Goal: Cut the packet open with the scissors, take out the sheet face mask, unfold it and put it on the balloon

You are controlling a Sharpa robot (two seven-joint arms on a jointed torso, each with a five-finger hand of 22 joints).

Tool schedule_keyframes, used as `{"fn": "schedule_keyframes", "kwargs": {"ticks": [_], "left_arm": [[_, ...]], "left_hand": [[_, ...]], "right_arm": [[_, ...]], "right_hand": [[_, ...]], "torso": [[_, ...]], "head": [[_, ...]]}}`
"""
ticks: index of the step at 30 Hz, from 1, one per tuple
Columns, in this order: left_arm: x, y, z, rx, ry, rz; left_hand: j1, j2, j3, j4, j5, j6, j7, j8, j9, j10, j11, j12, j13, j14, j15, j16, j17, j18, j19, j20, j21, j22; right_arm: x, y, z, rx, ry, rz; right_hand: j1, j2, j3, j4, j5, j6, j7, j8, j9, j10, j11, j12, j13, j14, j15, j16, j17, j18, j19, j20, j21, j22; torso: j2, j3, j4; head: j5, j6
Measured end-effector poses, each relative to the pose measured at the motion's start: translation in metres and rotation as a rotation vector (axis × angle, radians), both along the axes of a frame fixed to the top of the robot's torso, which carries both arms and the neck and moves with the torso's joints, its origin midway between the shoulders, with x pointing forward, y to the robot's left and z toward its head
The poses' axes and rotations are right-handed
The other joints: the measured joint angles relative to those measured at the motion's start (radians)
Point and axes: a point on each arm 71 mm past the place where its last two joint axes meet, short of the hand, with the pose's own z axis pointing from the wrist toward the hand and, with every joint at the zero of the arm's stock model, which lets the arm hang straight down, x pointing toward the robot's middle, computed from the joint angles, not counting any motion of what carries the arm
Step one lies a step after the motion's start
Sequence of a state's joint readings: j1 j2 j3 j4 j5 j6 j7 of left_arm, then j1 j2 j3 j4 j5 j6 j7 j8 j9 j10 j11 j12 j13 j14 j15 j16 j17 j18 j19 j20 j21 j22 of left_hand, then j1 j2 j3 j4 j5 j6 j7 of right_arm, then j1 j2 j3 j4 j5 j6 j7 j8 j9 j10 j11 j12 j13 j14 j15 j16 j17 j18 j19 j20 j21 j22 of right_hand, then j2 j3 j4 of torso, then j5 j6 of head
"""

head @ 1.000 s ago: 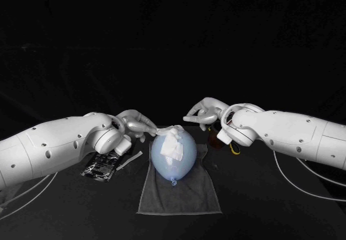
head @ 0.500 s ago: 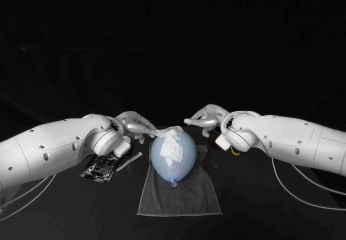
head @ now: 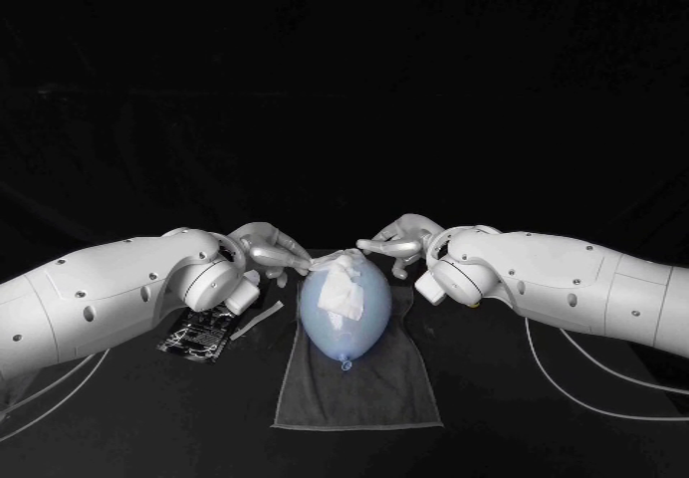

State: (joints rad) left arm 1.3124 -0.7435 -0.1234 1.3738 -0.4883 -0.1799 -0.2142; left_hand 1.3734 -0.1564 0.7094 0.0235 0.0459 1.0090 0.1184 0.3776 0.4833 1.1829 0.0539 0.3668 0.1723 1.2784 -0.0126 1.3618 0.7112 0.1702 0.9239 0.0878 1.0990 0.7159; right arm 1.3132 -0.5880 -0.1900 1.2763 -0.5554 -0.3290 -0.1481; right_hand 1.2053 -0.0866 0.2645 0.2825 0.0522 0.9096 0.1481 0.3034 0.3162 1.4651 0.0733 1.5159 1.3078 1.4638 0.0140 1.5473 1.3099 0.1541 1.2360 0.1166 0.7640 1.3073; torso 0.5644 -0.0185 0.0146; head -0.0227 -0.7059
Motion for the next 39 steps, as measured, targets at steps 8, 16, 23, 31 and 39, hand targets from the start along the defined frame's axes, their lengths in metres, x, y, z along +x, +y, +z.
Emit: {"fn": "schedule_keyframes", "kwargs": {"ticks": [8,16,23,31,39], "left_arm": [[-0.001,0.0,0.0,-0.001,-0.001,0.002],[-0.001,0.0,0.0,-0.001,-0.002,0.003],[-0.001,-0.001,0.001,-0.002,-0.003,0.003],[-0.001,-0.001,0.001,-0.002,-0.004,0.003],[-0.001,-0.001,0.001,-0.002,-0.005,0.005]], "left_hand": [[-0.001,-0.001,0.0,0.0,0.0,0.0,0.0,-0.001,0.0,0.0,0.0,0.0,0.0,0.0,0.0,0.004,0.0,0.0,0.007,0.0,0.0,0.0],[0.002,0.002,0.0,0.0,0.0,0.0,0.0,-0.003,0.0,0.0,0.0,0.0,0.001,0.0,0.001,0.004,0.0,0.0,0.007,0.0,0.0,0.0],[0.002,0.002,0.0,0.0,0.0,0.0,0.0,0.0,0.0,0.0,0.0,0.0,0.001,0.0,0.001,0.004,0.001,0.0,0.007,0.0,0.0,0.0],[0.002,0.002,0.003,-0.003,0.0,0.0,0.0,0.0,0.0,0.002,-0.002,-0.001,0.001,0.0,0.001,0.004,0.0,-0.001,0.007,0.0,0.0,0.0],[0.002,0.002,0.003,-0.003,-0.003,0.0,0.0,0.0,0.0,0.004,-0.004,-0.001,0.001,0.001,0.002,0.004,0.0,-0.001,0.007,0.0,0.0,0.0]], "right_arm": [[-0.001,0.004,-0.001,0.005,0.008,0.0],[-0.002,0.008,0.0,0.012,-0.001,-0.001],[-0.002,0.011,0.001,0.015,-0.008,-0.003],[-0.002,0.013,0.001,0.011,-0.015,0.0],[-0.002,0.013,0.003,0.0,-0.039,-0.007]], "right_hand": [[0.05,-0.011,-0.024,-0.018,0.0,0.022,-0.004,0.006,-0.002,0.0,0.0,0.0,0.0,0.001,-0.001,0.003,-0.003,0.0,0.0,0.0,0.0,0.0],[0.082,-0.024,-0.045,-0.032,0.0,0.041,-0.016,0.017,0.001,0.0,-0.007,0.004,0.0,0.001,-0.009,0.003,-0.003,-0.001,0.004,-0.004,0.003,0.001],[0.101,-0.024,-0.053,-0.04,0.0,0.05,-0.018,0.025,0.004,0.001,-0.013,0.004,0.0,0.001,-0.009,0.002,-0.002,-0.001,0.004,-0.004,0.003,0.001],[0.21,0.015,-0.023,-0.097,0.0,0.101,-0.048,0.061,0.021,0.0,-0.04,0.004,0.0,0.003,-0.032,0.0,-0.002,-0.008,0.01,-0.018,0.02,0.001],[0.261,0.021,0.04,-0.174,-0.004,0.149,-0.085,0.113,0.047,0.0,-0.075,0.036,0.0,0.003,-0.065,0.008,-0.002,-0.011,0.038,-0.053,0.079,0.0]], "torso": [[0.002,-0.0007,-0.0002],[0.002,-0.0001,-0.0005],[0.002,-0.0001,-0.0006],[0.003,-0.0001,-0.0008],[0.003,-0.0001,-0.0011]], "head": [[0.002,-0.006],[0.004,-0.009],[0.004,-0.009],[0.005,-0.014],[0.006,-0.017]]}}
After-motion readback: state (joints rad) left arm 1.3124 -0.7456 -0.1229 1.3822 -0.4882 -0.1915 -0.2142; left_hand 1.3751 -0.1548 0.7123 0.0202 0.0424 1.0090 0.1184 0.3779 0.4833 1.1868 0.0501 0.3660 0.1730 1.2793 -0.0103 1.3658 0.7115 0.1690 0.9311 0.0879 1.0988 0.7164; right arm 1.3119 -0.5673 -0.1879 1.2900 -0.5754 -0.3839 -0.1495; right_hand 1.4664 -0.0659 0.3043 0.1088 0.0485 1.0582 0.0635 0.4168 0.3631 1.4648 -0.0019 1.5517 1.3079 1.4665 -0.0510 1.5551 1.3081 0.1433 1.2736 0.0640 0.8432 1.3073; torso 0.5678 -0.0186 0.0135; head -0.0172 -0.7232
